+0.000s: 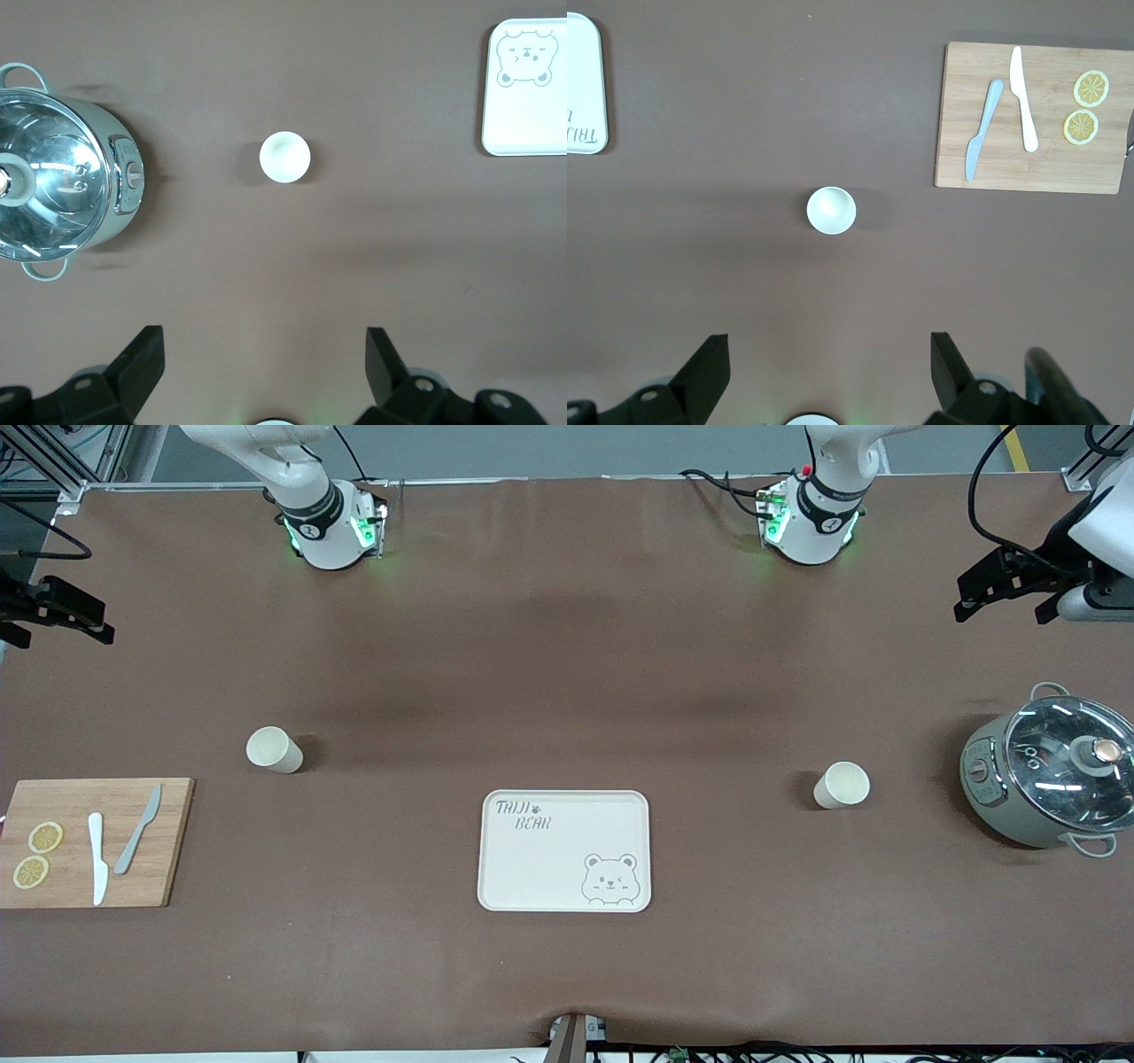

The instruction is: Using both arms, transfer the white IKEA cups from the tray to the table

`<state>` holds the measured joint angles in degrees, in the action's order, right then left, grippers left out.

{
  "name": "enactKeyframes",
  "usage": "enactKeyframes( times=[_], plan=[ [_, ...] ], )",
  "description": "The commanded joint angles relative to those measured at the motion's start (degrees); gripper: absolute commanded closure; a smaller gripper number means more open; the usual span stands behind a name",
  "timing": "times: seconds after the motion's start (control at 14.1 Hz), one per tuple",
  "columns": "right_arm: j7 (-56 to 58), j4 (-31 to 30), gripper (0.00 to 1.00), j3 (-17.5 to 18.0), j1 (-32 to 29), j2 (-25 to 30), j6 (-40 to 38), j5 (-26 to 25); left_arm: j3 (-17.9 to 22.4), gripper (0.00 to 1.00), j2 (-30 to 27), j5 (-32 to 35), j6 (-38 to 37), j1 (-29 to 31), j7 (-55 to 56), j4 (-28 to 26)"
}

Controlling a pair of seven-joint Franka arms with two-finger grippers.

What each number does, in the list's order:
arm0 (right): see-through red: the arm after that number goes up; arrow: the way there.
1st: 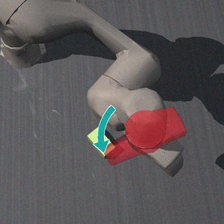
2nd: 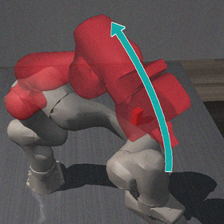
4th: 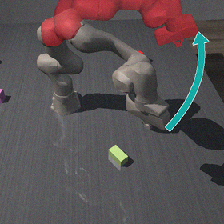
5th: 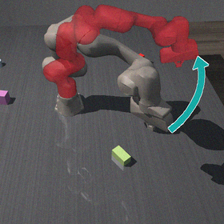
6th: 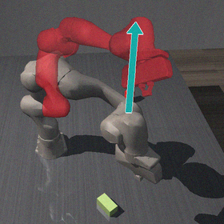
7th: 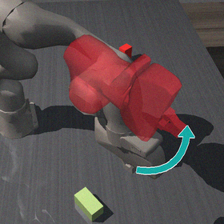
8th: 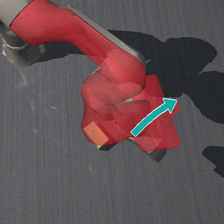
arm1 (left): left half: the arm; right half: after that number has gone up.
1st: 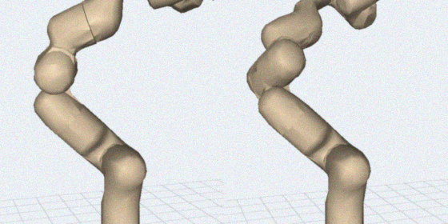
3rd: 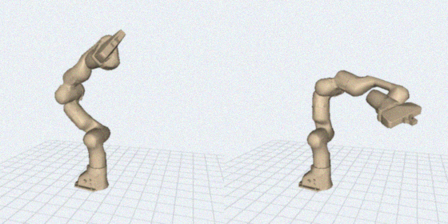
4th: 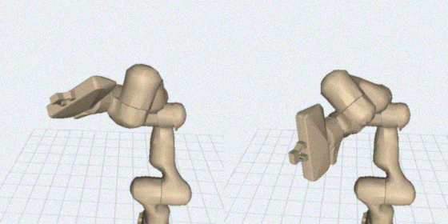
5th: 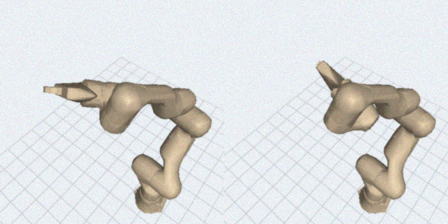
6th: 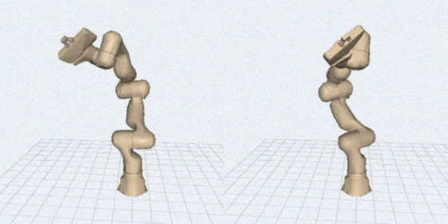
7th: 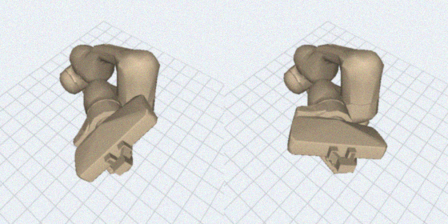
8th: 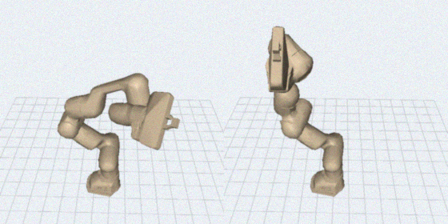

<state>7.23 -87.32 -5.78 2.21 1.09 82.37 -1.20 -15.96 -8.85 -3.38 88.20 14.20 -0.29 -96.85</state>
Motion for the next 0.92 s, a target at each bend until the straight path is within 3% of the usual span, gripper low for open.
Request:
enactKeyframes(
  times=[0.0, 0.85],
  plan=[
    [-0.55, -0.22, 0.00, -0.19, -0.19, 0.93, 0.15, 3.21, -0.21, 0.00, 0.67, 0.47, -1.19, 0.39, -0.42, 1.58],
    [-0.90, -0.49, 0.00, -0.28, -0.98, 0.84, 0.42, 2.87, -0.21, 0.00, 2.70, 1.27, -1.45, 0.48, -0.15, 3.51]
  ],
)
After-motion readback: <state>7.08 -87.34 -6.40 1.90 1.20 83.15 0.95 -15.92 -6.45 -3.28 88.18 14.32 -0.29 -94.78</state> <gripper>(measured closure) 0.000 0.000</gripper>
